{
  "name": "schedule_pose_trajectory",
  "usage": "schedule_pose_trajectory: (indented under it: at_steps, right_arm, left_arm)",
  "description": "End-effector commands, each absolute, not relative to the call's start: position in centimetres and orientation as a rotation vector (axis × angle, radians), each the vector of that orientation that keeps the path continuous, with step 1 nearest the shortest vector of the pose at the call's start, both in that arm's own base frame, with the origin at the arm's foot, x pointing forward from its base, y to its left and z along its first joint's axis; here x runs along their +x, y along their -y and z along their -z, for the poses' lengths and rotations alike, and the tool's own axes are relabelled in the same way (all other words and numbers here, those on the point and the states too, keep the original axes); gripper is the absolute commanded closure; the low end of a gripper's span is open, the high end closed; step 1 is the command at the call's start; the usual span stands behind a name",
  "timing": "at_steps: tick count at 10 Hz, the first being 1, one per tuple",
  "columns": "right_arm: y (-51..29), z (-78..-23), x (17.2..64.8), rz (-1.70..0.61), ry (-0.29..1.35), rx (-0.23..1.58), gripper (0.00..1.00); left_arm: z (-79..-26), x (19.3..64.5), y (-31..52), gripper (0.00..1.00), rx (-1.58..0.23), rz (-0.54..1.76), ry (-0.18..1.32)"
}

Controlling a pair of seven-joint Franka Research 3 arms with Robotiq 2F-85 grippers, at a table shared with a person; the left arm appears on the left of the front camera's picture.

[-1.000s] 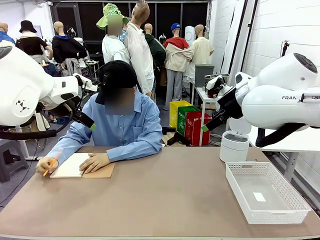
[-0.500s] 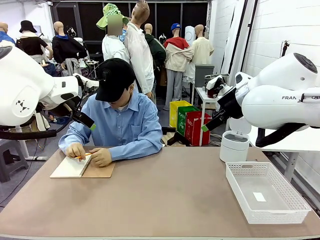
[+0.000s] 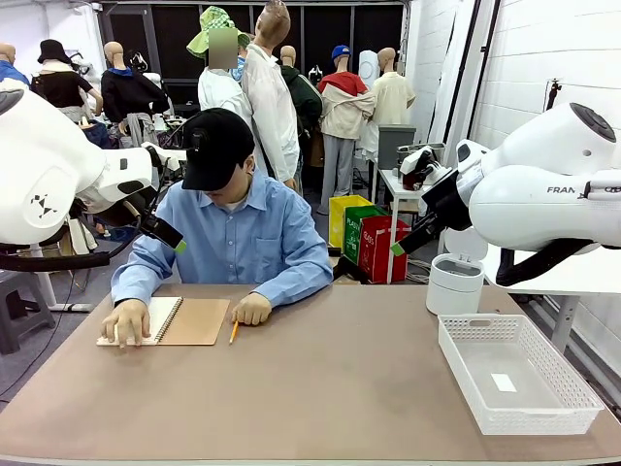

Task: Sort the paper based on its condition.
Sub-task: If a person hands you a paper, place it in the Organizing basket , and if it's crumpled, put it in the Trash can.

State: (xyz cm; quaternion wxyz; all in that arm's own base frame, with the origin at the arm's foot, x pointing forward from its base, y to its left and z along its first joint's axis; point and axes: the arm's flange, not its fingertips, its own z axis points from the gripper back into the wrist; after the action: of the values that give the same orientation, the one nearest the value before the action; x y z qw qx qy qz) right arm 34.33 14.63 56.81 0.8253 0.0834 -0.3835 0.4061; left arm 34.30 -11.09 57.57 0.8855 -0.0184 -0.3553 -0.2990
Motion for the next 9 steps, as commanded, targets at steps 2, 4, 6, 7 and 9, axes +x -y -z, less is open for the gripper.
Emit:
schedule_pose_trajectory:
  at_steps: [2, 4, 6, 7, 9]
  right_arm:
    - [-14.65, -56.83, 34.29, -0.870, 0.814, 0.170, 0.00]
    - [-14.65, -56.83, 34.29, -0.870, 0.814, 0.170, 0.00]
    - [-14.65, -56.83, 34.29, -0.870, 0.814, 0.170, 0.00]
    - [-14.65, -56.83, 34.29, -0.870, 0.814, 0.170, 0.00]
    - [-14.65, -56.83, 34.29, -0.870, 0.814, 0.170, 0.00]
  left_arm:
    - [-57.68, 34.24, 11.04, 0.00, -0.037, 0.621, 0.742]
    - [-57.68, 34.24, 11.04, 0.00, -0.037, 0.621, 0.742]
    - [-57.68, 34.24, 11.04, 0.00, -0.037, 0.621, 0.742]
    - [-57.68, 34.24, 11.04, 0.00, -0.037, 0.621, 0.742]
    - [-57.68, 34.24, 11.04, 0.00, -0.037, 0.621, 0.742]
